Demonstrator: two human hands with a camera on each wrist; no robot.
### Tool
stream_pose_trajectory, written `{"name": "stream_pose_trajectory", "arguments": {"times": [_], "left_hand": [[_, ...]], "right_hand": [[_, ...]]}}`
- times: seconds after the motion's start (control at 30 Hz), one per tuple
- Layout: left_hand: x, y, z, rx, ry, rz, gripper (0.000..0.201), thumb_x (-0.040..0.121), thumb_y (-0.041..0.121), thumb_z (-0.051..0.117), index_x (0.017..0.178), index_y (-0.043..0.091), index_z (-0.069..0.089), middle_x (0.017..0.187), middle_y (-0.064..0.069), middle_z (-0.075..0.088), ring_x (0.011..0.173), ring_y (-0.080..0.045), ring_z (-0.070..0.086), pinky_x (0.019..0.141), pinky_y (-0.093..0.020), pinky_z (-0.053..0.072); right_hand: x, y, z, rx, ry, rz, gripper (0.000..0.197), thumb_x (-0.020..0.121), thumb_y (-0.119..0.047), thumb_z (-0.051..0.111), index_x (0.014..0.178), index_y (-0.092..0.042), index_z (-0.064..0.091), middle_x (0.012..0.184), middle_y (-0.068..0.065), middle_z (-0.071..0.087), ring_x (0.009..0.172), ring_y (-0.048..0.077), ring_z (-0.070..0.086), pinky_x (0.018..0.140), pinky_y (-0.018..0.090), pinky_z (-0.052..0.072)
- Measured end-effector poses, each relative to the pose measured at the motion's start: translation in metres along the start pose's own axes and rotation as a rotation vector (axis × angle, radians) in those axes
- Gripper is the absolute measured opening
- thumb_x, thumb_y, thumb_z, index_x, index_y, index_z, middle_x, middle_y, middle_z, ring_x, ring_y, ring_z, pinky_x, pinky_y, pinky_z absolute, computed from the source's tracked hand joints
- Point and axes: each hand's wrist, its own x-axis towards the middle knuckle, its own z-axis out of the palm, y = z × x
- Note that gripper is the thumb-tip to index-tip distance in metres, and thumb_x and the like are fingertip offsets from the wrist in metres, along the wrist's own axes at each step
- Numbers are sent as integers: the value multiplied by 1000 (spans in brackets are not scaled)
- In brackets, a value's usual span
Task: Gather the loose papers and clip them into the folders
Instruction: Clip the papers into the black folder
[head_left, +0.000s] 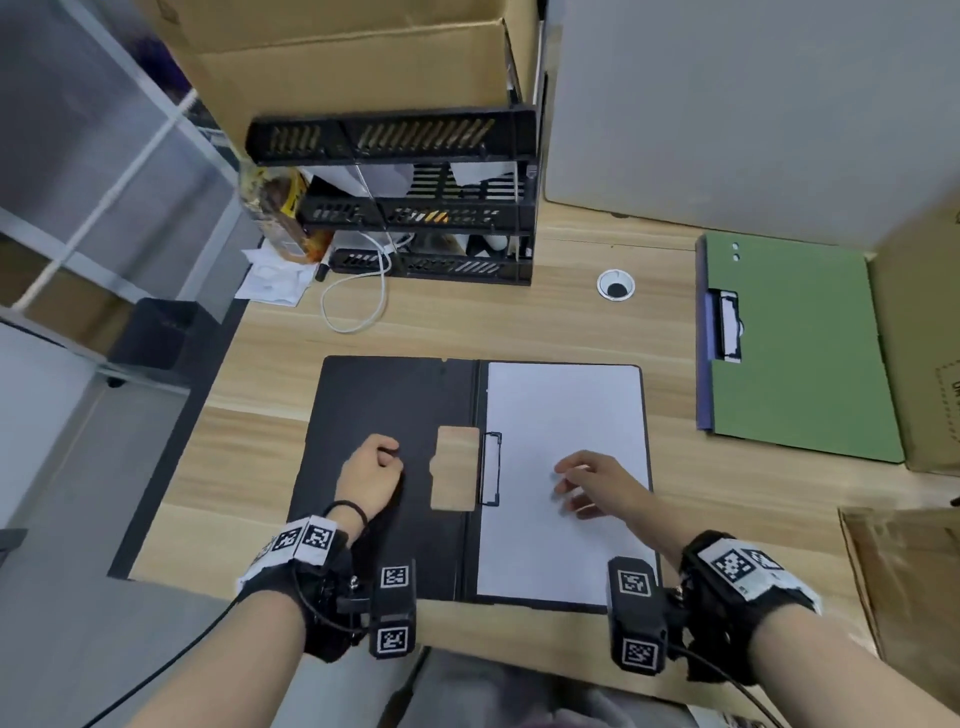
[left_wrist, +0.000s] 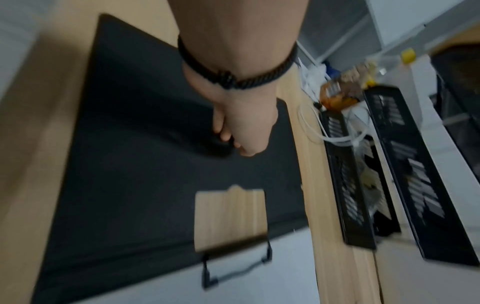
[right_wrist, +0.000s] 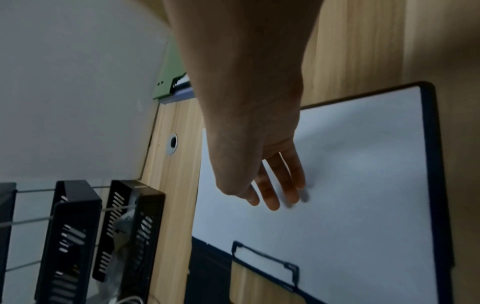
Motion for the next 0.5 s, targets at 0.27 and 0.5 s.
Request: {"name": "stream_pose_trajectory", "arguments": {"times": [0.27, 0.5], "left_hand": [[8, -99, -48, -32, 123, -101, 56, 76, 14, 64, 130, 18, 53, 125, -14, 58, 113, -33, 56, 97, -43, 46], [26, -117, -54, -447, 11, -208, 63, 60, 36, 80, 114, 16, 55, 121, -6, 65, 104, -26, 64, 93, -41, 51]], "right_hand": [[3, -13, 61, -46, -17, 84, 32, 97, -13, 45, 129, -15, 49, 114, 10, 58, 93, 20, 56, 85, 32, 48], [0, -23, 86, -93, 34, 55, 36, 98, -11, 39, 132, -17, 44, 115, 5, 57, 106, 19, 54, 94, 31, 42]]}}
